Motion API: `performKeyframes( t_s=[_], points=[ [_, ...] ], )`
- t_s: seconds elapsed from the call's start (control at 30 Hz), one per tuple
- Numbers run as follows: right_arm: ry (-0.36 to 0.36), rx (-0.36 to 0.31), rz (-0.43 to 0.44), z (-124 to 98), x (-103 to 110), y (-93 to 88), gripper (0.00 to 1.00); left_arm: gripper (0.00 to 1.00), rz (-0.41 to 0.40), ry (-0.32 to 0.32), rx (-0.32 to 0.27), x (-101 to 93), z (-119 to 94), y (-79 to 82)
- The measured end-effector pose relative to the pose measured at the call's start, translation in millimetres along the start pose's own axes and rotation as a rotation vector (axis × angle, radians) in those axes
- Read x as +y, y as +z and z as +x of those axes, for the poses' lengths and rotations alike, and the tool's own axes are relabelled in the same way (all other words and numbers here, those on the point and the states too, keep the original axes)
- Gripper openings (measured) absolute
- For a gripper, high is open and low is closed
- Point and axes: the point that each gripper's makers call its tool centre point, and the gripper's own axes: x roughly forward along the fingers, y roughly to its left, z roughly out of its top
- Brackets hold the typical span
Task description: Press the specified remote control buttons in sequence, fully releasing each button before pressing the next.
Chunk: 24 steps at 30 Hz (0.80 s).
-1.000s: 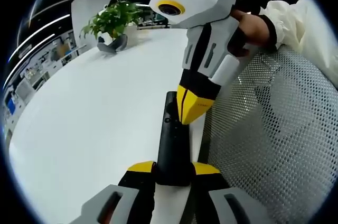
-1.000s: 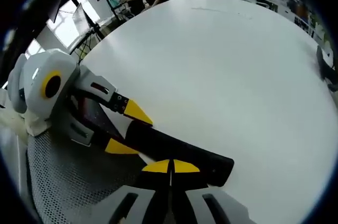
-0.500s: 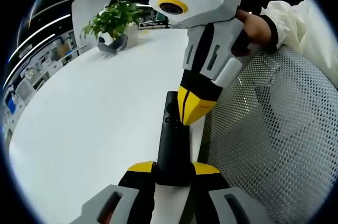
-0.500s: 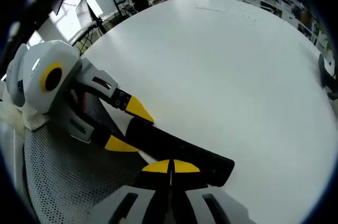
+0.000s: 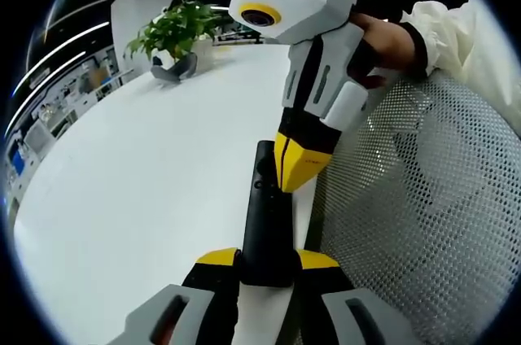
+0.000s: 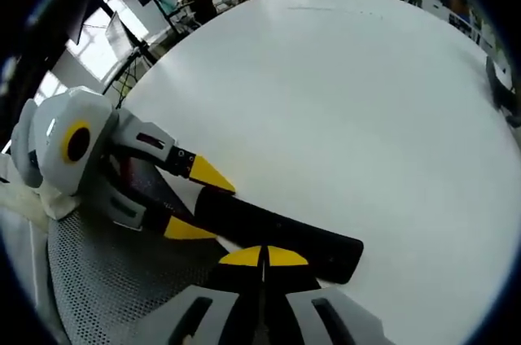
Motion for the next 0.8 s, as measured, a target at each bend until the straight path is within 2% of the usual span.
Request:
performKeyframes(
  t_s=[0.33, 0.53, 0.7, 0.8],
  points=[
    [0.049, 0.0, 0.072, 0.6, -0.3, -1.1, 0.0, 0.25, 0.004, -0.001, -0.001, 0.0, 0.4, 0.6],
    [0.038, 0.003, 0.043, 0.7, 1.5, -1.1, 0.0, 0.25, 0.005, 0.0, 0.001, 0.2, 0.6, 0.8],
    [0.049, 0.006, 0.088, -0.7, 0.1, 0.3, 0.0, 0.25, 0.003, 0.002, 0.0, 0.2, 0.6, 0.9],
    [0.05, 0.006, 0.084, -1.0, 1.3, 0.4, 0.0, 0.25, 0.009, -0.001, -0.002, -0.3, 0.7, 1.3]
  ],
)
